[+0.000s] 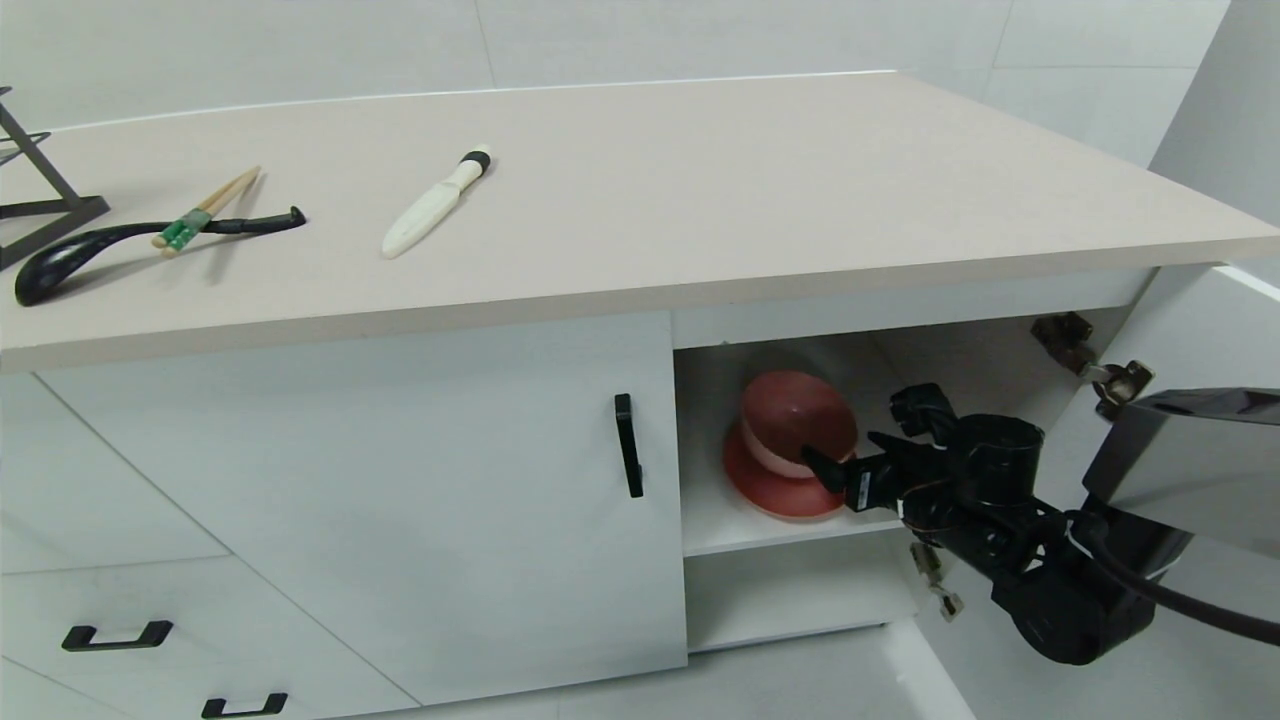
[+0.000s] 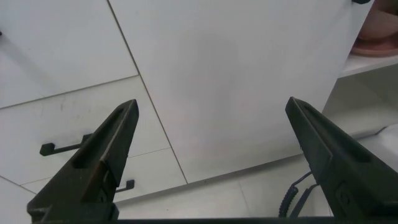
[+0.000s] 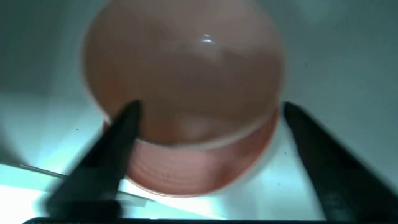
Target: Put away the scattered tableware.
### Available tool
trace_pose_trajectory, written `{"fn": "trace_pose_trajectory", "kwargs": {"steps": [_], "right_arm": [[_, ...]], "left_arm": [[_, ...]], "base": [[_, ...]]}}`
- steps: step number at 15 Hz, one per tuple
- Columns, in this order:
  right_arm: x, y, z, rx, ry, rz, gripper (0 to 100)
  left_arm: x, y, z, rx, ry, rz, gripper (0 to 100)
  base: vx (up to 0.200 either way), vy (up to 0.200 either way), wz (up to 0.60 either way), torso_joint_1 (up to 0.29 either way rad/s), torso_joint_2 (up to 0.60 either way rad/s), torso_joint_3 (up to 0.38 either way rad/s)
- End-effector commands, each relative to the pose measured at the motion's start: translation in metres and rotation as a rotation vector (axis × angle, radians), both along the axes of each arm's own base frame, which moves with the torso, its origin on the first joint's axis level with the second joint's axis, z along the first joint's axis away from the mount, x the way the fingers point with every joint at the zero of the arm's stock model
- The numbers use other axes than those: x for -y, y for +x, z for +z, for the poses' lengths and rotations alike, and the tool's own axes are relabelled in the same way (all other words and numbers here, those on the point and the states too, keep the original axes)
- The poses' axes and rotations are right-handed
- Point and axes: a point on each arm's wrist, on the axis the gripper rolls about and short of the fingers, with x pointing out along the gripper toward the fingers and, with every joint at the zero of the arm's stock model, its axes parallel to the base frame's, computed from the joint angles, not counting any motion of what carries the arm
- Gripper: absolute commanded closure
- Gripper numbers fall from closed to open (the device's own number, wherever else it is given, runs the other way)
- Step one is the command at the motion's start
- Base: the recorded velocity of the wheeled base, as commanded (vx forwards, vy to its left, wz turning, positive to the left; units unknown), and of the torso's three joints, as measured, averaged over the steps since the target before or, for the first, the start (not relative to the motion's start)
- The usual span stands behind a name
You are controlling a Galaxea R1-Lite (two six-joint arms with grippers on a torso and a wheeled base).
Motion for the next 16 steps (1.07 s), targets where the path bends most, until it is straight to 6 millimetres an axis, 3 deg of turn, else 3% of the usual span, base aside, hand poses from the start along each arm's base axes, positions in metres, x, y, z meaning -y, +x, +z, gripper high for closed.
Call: {"fn": "trace_pose_trajectory", "kwargs": {"steps": [1,3,8,12,13,16], "right_arm": [[-0.001,-0.003,0.008,0.022,0.001,0.01,0],[0.001,-0.01,0.017,0.046,-0.018,0.022,0],[0.004,-0.07,0.047,0.119,-0.101,0.105,0],[0.036,-0.138,0.069,0.19,-0.145,0.109,0],[0.051,-0.167,0.084,0.242,-0.121,0.096,0],[0.087,-0.199,0.095,0.277,-0.121,-0.031,0]], "left_arm": [[0.0,0.0,0.0,-0.001,0.0,0.0,0],[0.0,0.0,0.0,-0.001,0.0,0.0,0],[0.0,0.0,0.0,-0.001,-0.002,0.0,0],[-0.002,0.0,0.0,-0.003,-0.005,0.075,0],[-0.002,0.0,0.0,-0.005,-0.002,0.069,0],[-0.001,0.0,-0.004,-0.046,-0.006,0.031,0]], "base": [[0.0,0.0,0.0,0.0,0.0,0.0],[0.0,0.0,0.0,0.0,0.0,0.0],[0.0,0.0,0.0,0.0,0.0,0.0],[0.0,0.0,0.0,0.0,0.0,0.0],[0.0,0.0,0.0,0.0,0.0,0.0],[0.0,0.0,0.0,0.0,0.0,0.0]]}}
